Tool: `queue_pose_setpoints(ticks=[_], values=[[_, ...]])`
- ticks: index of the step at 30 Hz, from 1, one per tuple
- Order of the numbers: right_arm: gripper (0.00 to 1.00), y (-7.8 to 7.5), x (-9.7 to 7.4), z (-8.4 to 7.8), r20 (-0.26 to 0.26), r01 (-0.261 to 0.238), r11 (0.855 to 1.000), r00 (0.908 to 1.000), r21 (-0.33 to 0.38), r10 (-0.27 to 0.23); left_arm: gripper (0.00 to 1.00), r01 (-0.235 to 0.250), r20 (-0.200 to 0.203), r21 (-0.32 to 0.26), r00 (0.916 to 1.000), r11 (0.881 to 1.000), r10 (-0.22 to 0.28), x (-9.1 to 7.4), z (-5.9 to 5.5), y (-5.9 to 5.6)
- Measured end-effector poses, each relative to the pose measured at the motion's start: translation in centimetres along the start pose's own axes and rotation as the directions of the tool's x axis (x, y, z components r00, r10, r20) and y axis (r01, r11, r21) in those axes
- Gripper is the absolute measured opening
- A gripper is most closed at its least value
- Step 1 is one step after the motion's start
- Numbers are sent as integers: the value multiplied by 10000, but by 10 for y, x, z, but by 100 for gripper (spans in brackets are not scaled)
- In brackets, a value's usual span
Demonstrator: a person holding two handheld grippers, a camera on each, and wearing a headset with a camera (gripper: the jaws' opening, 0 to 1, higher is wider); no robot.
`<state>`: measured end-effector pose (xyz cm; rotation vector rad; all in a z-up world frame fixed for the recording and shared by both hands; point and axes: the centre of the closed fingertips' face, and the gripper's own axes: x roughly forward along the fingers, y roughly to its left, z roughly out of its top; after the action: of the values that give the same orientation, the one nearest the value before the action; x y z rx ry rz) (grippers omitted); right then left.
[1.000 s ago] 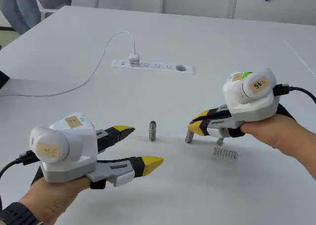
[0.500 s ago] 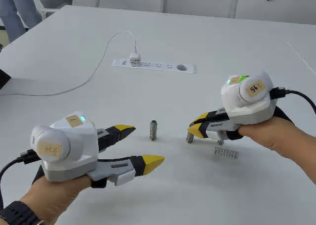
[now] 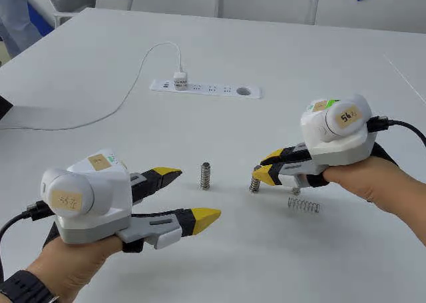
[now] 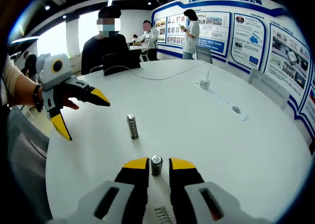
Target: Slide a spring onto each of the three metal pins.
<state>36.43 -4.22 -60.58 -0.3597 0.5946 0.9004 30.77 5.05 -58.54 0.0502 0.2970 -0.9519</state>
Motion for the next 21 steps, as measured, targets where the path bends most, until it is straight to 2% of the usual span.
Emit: queue_pose_setpoints(ticks=[9,21], values=[[18,-5,-16,6,263,224,9997,9994,-90,-221,61,33,18,29,10000,10000,-33,1,1,0],[18,-2,-33,5,316,326,9989,9990,-332,-316,61,96,22,66,10000,9999,-96,3,3,-3]])
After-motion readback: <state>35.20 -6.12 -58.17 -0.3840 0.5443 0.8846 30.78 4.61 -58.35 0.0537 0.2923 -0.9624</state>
